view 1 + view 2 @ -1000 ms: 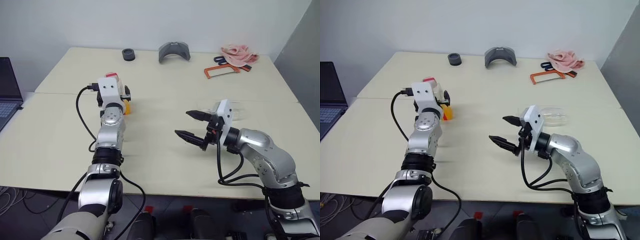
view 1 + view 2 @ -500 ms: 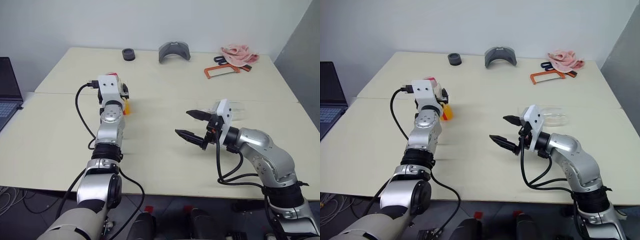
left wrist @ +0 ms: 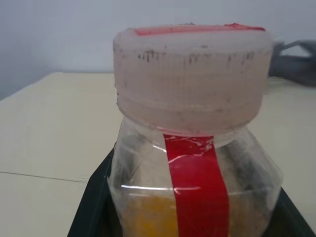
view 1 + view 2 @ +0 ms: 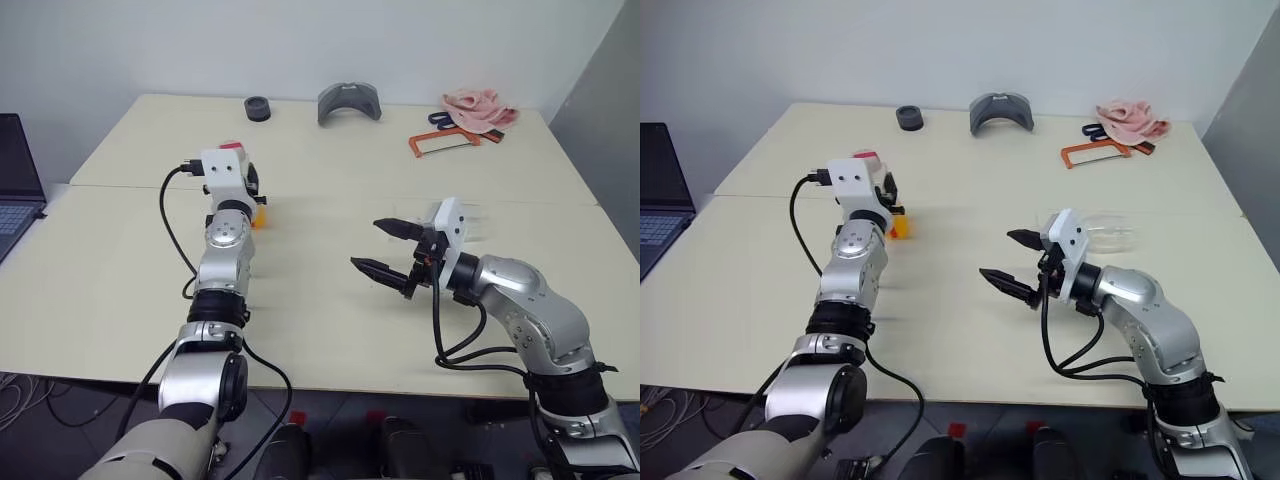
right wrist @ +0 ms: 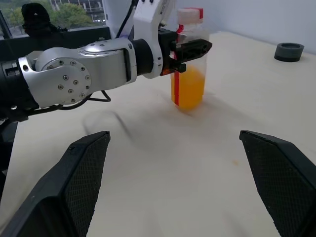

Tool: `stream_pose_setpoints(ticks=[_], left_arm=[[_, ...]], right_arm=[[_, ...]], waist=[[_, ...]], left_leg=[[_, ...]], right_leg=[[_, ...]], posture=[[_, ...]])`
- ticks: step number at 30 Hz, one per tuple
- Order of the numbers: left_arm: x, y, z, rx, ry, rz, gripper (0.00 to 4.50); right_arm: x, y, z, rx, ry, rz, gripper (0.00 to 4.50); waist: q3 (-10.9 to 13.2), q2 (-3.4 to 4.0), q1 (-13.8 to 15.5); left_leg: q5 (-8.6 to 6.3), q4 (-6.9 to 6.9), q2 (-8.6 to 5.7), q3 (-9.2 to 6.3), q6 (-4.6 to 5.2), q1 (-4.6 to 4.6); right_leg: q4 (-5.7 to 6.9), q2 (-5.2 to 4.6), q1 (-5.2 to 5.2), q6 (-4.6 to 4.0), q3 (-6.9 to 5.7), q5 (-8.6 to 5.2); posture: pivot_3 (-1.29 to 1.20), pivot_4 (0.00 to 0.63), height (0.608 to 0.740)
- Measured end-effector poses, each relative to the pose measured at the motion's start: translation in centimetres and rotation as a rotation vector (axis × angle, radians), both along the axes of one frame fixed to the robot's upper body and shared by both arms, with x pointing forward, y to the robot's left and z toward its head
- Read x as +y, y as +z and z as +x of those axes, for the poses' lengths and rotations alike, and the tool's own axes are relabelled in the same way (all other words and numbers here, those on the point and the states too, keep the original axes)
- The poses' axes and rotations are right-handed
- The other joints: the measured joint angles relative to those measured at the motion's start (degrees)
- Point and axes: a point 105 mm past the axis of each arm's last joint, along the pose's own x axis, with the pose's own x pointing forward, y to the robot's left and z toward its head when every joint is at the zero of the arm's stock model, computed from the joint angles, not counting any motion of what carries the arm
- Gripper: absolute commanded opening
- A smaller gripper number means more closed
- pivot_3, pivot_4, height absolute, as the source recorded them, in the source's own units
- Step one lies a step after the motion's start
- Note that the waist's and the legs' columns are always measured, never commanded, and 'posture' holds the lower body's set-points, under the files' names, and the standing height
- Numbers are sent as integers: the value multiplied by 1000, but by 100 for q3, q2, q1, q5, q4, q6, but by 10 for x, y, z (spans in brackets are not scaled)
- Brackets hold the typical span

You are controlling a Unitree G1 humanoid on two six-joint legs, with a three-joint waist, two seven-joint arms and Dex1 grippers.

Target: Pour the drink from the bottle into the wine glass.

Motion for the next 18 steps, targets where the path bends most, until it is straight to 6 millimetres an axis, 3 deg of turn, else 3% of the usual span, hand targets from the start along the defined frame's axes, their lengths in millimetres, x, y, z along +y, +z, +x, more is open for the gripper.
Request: stream_pose_setpoints(ticks=[5,10,13,18], left_arm=[[-61,-7,-30,11,-509,34,1761],[-112,-22,-87,80,-1040,183,1750],[-127,-20,-106,79,-1211,218,1745],[-138,-14,-121,72,-1404,287,1744]], right_arm=[[-15,2,-14,-19,-28,1,4500],[-23,8,-31,-17,-75,-1,4500],[-21,17,-38,-37,-82,-1,4500],[-16,27,-33,-28,-109,-11,4500]], waist=[[0,0,-2],[1,2,-19],[0,2,-19],[1,2,-14]], left_leg=[[1,2,-1,-9,-1,-24],[0,0,3,-12,0,-27],[-7,3,0,-11,13,-20],[-11,7,-6,-10,22,-20]], right_leg=[[-21,-1,-5,1,-6,1],[-25,5,-7,1,0,1],[-25,15,1,6,-2,4],[-24,21,1,8,-9,5]], posture=[[0,150,740],[0,150,740],[0,150,740],[0,150,740]])
